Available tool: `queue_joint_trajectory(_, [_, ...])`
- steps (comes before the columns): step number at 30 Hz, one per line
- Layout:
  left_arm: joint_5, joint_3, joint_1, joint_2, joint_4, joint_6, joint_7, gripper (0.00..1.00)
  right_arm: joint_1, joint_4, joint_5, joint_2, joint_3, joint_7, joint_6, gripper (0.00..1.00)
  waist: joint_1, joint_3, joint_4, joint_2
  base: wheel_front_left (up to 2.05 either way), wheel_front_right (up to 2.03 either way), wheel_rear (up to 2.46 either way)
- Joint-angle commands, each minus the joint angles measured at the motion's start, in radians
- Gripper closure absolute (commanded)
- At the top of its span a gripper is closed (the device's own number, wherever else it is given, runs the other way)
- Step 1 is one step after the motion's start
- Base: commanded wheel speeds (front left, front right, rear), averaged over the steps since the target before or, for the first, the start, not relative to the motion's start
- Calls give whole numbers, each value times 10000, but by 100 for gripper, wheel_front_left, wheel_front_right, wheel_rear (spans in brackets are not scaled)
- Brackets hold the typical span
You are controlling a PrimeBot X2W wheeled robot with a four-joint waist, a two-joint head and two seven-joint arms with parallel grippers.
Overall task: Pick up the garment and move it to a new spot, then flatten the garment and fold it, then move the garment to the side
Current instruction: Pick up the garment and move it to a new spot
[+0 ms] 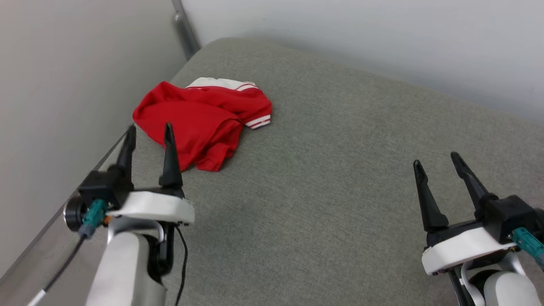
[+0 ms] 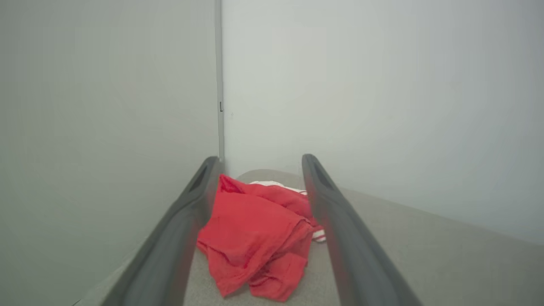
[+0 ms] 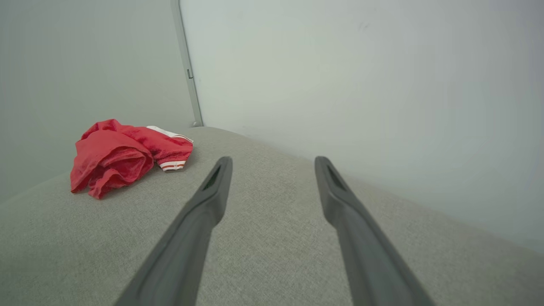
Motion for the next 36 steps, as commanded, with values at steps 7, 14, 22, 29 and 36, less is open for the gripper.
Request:
queue_joint_trajectory(7, [-319, 771, -2534, 983, 1010, -270, 339, 0, -746, -241, 52, -324, 298, 112, -3, 0, 0, 1179, -1385, 0, 0, 0, 0])
queue_joint_trajectory(14, [-1054, 1492, -4473, 2578, 2154, -704, 2361, 0, -1393, -264, 177, -455, 476, -110, -3, 0, 0, 2398, -2649, 0, 0, 0, 0])
queue_joint_trajectory(22, [-2063, 1629, -5145, 4010, 4110, -1085, 6369, 0, -1839, -121, 307, -476, 557, -403, -3, 0, 0, 3316, -3368, 0, 0, 0, 0])
queue_joint_trajectory(29, [-2878, 1864, -4811, 4332, 5334, -891, 9379, 0, -2209, 72, 411, -484, 734, -535, -3, 0, 0, 3678, -3625, 0, 0, 0, 0])
queue_joint_trajectory(36, [-3310, 2158, -4115, 4076, 5813, -410, 10219, 83, -2402, 180, 539, -559, 823, -553, -3, 0, 0, 3794, -3766, 0, 0, 0, 0])
